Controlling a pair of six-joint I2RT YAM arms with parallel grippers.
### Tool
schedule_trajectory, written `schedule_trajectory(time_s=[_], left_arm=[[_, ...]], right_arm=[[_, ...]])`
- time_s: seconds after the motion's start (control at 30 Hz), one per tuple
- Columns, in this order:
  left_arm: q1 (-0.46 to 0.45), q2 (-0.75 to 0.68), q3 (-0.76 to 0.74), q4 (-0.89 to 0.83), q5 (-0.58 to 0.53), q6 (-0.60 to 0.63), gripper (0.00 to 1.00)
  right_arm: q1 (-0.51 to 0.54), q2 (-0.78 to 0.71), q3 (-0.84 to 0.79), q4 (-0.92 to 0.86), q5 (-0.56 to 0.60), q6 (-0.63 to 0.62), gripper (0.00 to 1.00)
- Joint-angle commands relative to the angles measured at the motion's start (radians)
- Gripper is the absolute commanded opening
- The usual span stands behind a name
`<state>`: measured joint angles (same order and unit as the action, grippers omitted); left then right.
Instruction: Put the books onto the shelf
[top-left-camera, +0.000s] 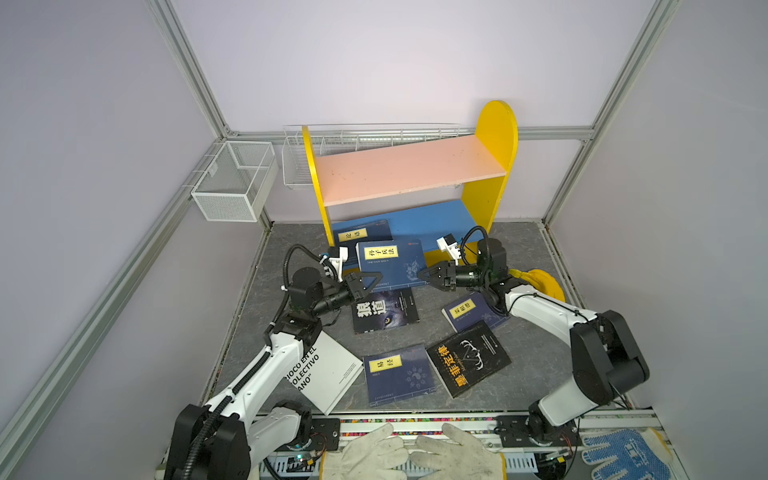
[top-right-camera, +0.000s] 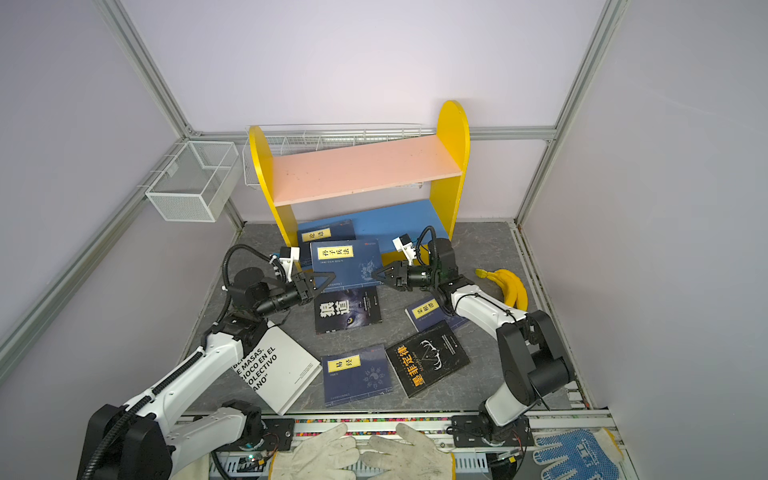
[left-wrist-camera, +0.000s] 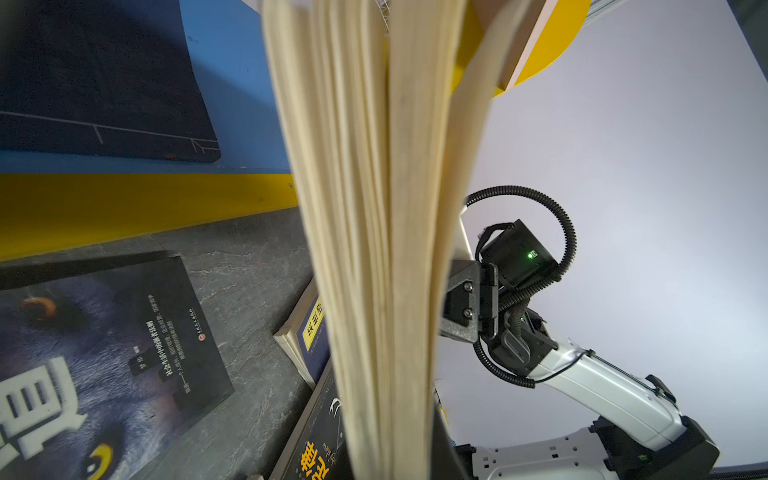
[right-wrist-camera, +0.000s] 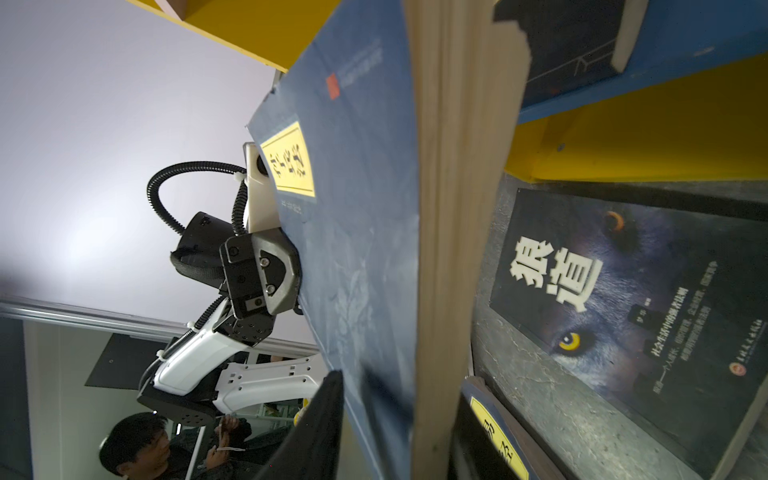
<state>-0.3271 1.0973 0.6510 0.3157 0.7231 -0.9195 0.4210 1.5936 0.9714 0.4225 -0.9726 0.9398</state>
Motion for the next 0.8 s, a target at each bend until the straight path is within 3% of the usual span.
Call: schedule_trajectory(time_s=[0.0,0.1,0.23,0.3,0.37,0.5,0.63,0.77], left_arm=[[0.015,-0.014,0.047,0.033,0.004,0.018,0.00],[0.025,-0.001,0.051,0.033,0.003,0.013,0.00],[0.027,0.013,0.086,-0.012,-0.020,0.035,0.01],[0.029,0.016,0.128,-0.085,-0.046,0.070,0.13],[0.034,0.018,0.178,-0.181,-0.080,0.113,0.35],[0.071,0.003,0.255,-0.366,-0.170,0.181,0.62],[0.157,-0.060,0.270,-0.504,-0.234,0.229,0.78],[0.247,-0.140,0.266,-0.638,-0.281,0.288,0.85]], right_arm=[[0.003,-0.013,-0.020,0.099,-0.017,0.056,0.26],[0.006,-0.028,-0.035,0.080,0.008,0.044,0.18],[0.005,-0.058,0.013,-0.075,0.084,-0.070,0.12],[0.005,-0.050,0.073,-0.152,0.111,-0.119,0.10],[0.005,-0.023,0.140,-0.201,0.123,-0.151,0.08],[0.005,0.066,0.261,-0.237,0.137,-0.171,0.07],[0.007,0.150,0.365,-0.255,0.150,-0.198,0.07],[0.008,0.224,0.449,-0.263,0.144,-0.221,0.07]])
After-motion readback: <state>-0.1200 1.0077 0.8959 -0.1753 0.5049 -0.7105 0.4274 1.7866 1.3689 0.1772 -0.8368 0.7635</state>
